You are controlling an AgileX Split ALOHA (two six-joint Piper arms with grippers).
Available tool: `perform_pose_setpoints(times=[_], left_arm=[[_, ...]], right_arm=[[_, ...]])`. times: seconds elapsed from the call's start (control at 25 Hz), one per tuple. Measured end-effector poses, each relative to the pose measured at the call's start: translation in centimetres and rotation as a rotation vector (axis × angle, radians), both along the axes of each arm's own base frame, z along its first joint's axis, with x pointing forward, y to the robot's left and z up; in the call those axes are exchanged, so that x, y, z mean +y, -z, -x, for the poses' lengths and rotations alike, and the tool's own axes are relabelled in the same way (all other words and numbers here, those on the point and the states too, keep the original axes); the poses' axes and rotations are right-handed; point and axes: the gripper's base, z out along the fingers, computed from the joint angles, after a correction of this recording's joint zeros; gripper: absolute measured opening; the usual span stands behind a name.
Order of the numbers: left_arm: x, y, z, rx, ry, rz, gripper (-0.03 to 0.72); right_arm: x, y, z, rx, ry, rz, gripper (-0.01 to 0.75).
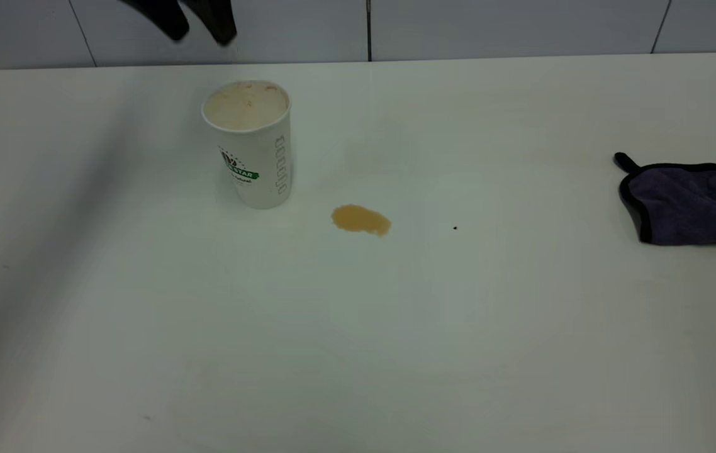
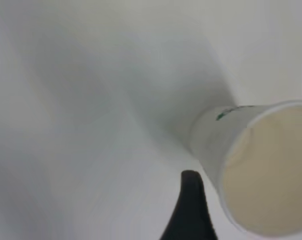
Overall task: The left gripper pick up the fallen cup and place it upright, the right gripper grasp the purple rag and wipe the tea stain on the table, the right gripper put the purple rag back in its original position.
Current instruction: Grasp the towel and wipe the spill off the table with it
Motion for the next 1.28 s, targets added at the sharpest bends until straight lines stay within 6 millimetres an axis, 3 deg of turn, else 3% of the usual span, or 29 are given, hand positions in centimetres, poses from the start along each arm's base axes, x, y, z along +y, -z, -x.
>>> perform_pose_setpoints(times=[0.2,0.32,0.52,0.64,0.8,1.08,1.28], left_arm=[[0.5,-9.5,2.2,-0.098,0.017,0.016,0.572],[1.0,-13.8,3.7,-0.191,0.013,0.020,0.518],[2.4,-19.7,6.6,-0.308,-0.111,-0.012,0.444],[3.8,-21.8,9.4,-0.326,-0.198,-0.071,0.411],[5.4,-22.8,14.8,-0.297,-0.245,-0.115,0.383],[6.9,-22.5,22.9,-0.255,-0.250,-0.128,0.378],[8.0,-18.1,28.6,-0.130,-0.267,-0.157,0.378]], right_arm=[[0.0,0.0,0.0,0.000,0.000,0.000,0.239],[0.0,0.0,0.0,0.000,0.000,0.000,0.239],[0.0,0.0,0.0,0.000,0.001,-0.001,0.239],[0.0,0.0,0.0,0.000,0.001,-0.001,0.239],[0.0,0.0,0.0,0.000,0.001,-0.001,0.239],[0.0,0.0,0.0,0.000,0.000,0.000,0.239],[0.0,0.0,0.0,0.000,0.000,0.000,0.239]])
